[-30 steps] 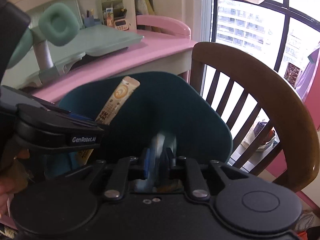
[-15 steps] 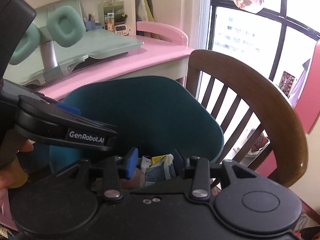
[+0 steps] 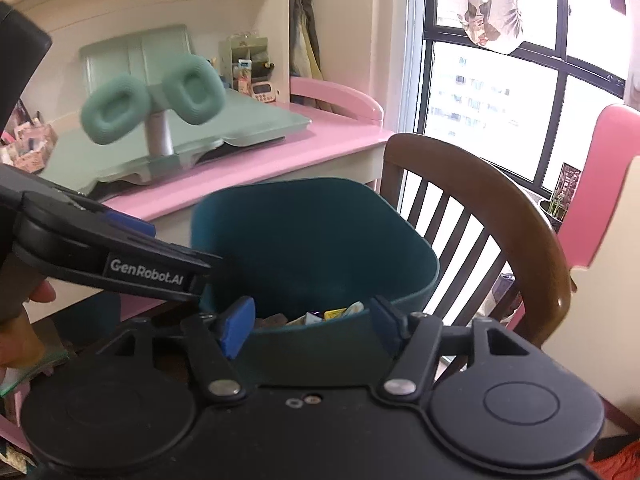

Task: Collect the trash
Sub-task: 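Open the left tool into the wastebasket while the right tool releases the wrapper, then move both tools down toward the tissue and purple chip bag on the floor, then close the left tool on the white tissue while the right tool grasps the purple chip bag, then lift the tissue and chip bag and carry both to the wastebasket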

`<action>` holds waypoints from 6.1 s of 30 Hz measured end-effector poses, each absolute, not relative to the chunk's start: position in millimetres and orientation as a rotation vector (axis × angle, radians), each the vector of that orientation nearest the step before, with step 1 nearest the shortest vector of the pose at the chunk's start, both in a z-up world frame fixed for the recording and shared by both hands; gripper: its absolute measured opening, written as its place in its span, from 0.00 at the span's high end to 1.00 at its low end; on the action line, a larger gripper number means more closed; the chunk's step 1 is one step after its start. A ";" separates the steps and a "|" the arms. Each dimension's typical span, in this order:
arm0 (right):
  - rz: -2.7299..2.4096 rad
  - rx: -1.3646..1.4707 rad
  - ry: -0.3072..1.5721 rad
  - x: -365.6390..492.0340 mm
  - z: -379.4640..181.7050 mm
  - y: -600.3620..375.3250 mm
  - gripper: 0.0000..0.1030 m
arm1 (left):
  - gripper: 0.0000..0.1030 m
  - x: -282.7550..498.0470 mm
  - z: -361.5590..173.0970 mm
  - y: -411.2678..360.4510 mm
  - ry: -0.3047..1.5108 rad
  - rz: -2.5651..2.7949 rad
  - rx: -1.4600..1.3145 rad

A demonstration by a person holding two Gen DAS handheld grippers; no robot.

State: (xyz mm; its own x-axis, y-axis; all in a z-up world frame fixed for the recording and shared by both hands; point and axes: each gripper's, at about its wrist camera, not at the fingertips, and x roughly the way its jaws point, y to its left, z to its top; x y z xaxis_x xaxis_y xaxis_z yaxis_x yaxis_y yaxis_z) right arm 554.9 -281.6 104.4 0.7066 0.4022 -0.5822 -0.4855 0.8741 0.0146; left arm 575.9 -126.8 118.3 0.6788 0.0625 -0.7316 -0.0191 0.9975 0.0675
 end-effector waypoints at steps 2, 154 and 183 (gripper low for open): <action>0.498 -0.133 0.607 542.0 105.7 -282.7 0.37 | 0.34 560.1 121.8 -125.2 0.816 0.038 0.050; 0.699 0.026 1.236 478.2 -345.1 -61.2 0.56 | 0.68 420.2 -373.0 214.8 1.337 0.367 -0.484; 0.721 0.032 0.721 412.3 -3.3 -223.0 0.57 | 0.67 367.5 -29.3 51.9 0.921 0.103 -0.289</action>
State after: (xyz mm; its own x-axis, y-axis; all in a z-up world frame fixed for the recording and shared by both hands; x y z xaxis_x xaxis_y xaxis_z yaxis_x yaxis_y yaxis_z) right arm 412.3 -223.0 -3.3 0.5233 0.6130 -0.5919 -0.5922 0.7611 0.2647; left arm 367.5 51.9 -29.3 0.6029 -0.0354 -0.7970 -0.2105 0.9566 -0.2017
